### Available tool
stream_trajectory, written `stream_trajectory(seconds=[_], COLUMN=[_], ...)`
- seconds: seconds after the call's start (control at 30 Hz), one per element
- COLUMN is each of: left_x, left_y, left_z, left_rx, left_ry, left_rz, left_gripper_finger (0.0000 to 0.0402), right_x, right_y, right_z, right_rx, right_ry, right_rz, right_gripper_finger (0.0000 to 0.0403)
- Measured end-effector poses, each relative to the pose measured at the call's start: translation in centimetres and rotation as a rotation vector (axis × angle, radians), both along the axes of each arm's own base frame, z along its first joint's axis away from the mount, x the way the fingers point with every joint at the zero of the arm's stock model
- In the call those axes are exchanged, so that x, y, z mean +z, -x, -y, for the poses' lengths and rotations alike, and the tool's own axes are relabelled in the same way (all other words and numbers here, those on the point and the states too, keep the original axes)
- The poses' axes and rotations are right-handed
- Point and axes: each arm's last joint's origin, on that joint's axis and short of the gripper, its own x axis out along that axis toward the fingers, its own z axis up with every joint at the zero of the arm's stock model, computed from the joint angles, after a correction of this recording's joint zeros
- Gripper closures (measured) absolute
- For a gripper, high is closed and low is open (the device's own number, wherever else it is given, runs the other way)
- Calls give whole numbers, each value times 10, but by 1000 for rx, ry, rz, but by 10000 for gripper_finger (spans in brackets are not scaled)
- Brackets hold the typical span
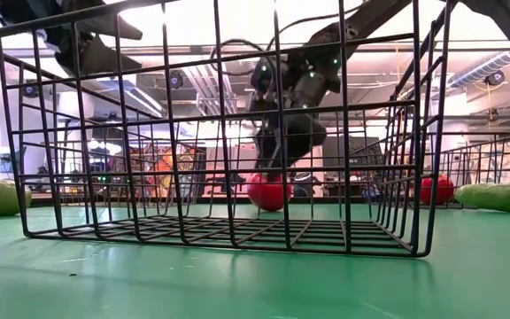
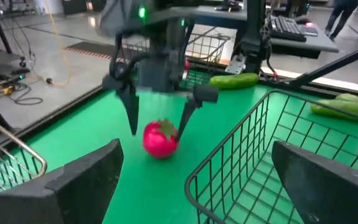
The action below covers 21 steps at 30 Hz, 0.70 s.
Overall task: Sort produce into baskets
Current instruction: Put the top tomato into the top black wire basket
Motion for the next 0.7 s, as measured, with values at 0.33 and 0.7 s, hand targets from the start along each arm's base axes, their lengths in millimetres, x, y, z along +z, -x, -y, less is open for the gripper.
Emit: stream_trajectory(seconds=[0.33, 0.7], left_x=[20, 18], left_y=[-3, -3], left_z=[2, 1], left_rx=[-33, -60], left_ry=[-124, -233], left_rz=[-9, -65], left_gripper_finger=[8, 8], right_x=[-18, -18], right_y=[1, 1], right_z=[0, 3], right_rx=[-40, -171], right_ry=[-32, 2], right_rz=[-88, -110], right_gripper_finger=[35, 79])
